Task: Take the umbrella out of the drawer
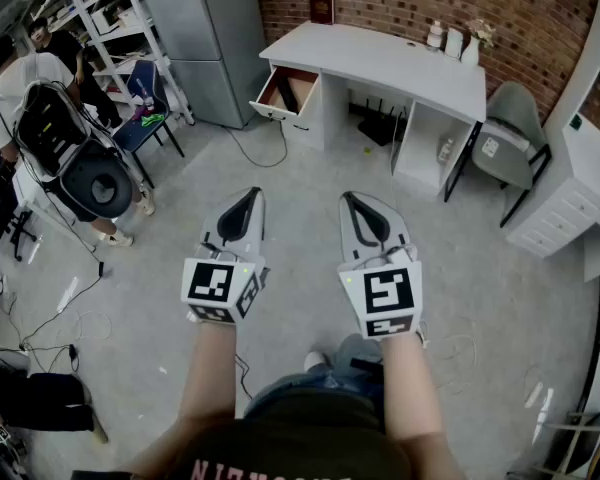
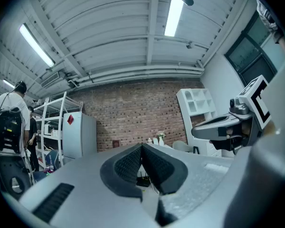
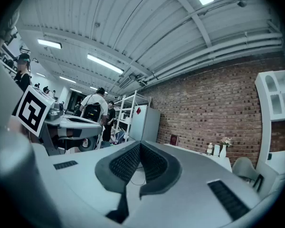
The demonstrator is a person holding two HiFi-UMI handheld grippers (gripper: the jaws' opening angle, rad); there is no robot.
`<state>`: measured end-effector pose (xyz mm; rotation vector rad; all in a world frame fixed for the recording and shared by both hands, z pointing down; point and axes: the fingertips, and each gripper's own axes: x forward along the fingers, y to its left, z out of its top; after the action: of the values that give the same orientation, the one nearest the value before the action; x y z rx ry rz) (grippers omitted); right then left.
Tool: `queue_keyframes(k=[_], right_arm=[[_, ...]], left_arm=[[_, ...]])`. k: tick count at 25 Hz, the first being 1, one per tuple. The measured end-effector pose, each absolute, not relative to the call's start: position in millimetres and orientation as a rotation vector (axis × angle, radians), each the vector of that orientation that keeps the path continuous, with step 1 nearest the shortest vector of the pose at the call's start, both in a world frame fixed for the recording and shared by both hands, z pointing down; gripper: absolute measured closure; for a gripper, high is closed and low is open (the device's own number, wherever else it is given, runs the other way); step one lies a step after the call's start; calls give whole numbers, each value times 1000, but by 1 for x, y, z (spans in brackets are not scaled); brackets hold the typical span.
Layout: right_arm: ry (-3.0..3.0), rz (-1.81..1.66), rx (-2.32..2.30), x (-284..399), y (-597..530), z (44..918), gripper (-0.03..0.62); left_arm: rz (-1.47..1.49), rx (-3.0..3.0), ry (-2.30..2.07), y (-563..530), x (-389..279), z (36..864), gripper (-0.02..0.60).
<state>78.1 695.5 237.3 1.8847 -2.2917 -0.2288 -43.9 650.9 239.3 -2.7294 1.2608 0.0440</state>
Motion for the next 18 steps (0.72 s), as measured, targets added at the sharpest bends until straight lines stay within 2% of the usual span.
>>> queue_keyframes(k=[9,18], right_arm=[[-2324,-191,1874,71,654,238,602],[-2361,-198,1859,89,556,245,602]], left_arm=[[56,-2750,1302,609,-53,240,583],[13,-2756,1376,514,-40,256,583]])
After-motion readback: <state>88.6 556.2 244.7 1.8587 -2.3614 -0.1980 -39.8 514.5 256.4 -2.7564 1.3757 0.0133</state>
